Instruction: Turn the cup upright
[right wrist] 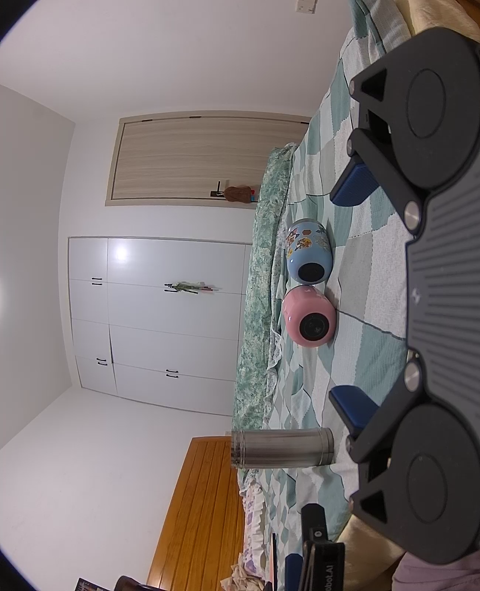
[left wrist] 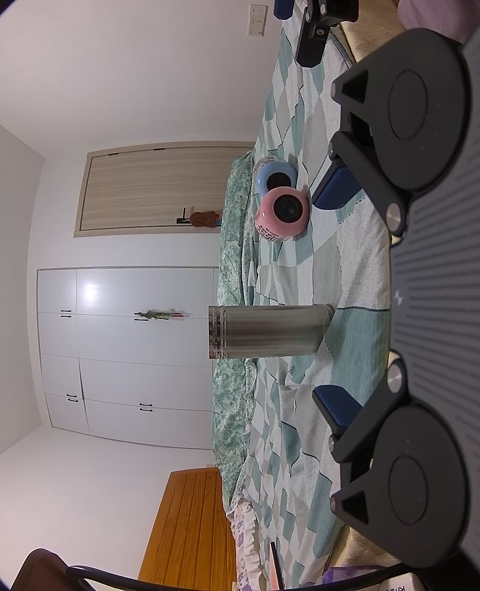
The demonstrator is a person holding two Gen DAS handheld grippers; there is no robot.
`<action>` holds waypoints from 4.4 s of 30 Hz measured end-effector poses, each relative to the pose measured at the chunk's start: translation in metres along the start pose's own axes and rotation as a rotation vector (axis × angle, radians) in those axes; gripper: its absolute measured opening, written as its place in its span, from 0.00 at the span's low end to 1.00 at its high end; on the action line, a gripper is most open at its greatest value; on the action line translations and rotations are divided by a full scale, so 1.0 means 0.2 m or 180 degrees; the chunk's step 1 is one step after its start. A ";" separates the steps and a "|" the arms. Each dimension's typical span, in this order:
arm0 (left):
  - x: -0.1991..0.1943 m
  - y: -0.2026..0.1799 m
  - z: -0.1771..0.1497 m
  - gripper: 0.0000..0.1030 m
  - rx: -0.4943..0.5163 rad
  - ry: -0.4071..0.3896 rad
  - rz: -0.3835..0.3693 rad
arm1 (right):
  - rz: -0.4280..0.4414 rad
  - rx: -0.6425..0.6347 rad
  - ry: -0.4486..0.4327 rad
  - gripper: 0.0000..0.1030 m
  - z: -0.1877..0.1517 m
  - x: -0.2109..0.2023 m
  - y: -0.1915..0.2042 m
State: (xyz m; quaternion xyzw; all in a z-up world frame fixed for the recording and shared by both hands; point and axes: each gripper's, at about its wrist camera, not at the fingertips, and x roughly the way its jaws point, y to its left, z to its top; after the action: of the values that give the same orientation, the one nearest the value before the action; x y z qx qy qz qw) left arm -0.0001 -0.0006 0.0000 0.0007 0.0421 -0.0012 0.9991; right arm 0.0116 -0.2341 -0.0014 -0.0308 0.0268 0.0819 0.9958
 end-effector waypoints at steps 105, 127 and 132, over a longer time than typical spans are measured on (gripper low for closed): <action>1.84 -0.69 0.59 1.00 0.0874 0.2322 -0.0016 | 0.0531 -0.0132 0.1547 1.00 0.37 1.60 -0.82; 2.08 -0.77 0.39 0.86 0.0834 0.3158 -0.0164 | 0.0592 -0.0110 0.1737 1.00 0.30 1.78 -0.84; 2.00 -0.75 0.43 0.86 0.0808 0.3134 -0.0165 | 0.0561 -0.0111 0.1713 1.00 0.33 1.70 -0.83</action>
State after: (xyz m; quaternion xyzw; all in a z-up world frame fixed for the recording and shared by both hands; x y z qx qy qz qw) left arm 0.4049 -0.1521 0.0529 0.1215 0.5076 -0.0306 0.8524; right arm 0.3773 -0.3389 0.0545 -0.0662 0.2913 0.1575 0.9413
